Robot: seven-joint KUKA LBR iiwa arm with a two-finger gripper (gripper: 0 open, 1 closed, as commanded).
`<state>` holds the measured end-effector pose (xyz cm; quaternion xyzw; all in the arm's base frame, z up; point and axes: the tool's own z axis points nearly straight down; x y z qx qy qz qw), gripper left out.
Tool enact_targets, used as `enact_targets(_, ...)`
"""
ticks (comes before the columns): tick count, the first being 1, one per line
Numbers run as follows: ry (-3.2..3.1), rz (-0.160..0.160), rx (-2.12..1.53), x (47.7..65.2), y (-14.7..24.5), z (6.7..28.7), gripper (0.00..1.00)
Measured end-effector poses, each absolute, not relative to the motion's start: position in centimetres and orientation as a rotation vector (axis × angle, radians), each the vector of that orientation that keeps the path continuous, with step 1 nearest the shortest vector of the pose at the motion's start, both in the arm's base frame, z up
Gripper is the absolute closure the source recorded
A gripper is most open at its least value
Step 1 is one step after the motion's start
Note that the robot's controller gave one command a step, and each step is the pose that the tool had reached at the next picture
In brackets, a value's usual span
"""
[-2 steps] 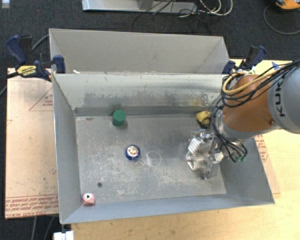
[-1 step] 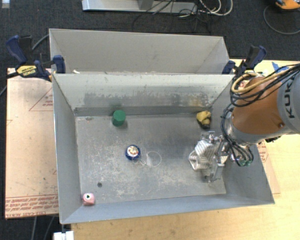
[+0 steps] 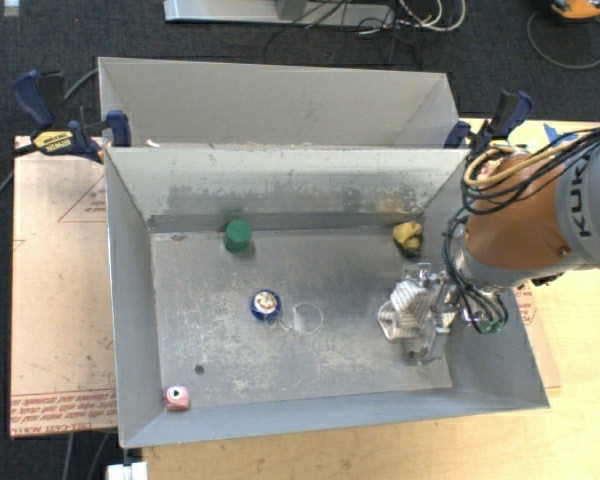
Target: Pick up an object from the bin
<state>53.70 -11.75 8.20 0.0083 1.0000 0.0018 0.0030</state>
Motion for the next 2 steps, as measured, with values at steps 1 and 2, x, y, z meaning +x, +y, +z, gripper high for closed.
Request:
enact_targets(1,3.126,0.008,-0.233,53.12,-8.22,6.99,1.00)
enact_targets(2,3.126,0.008,-0.232,53.12,-8.22,6.99,1.00)
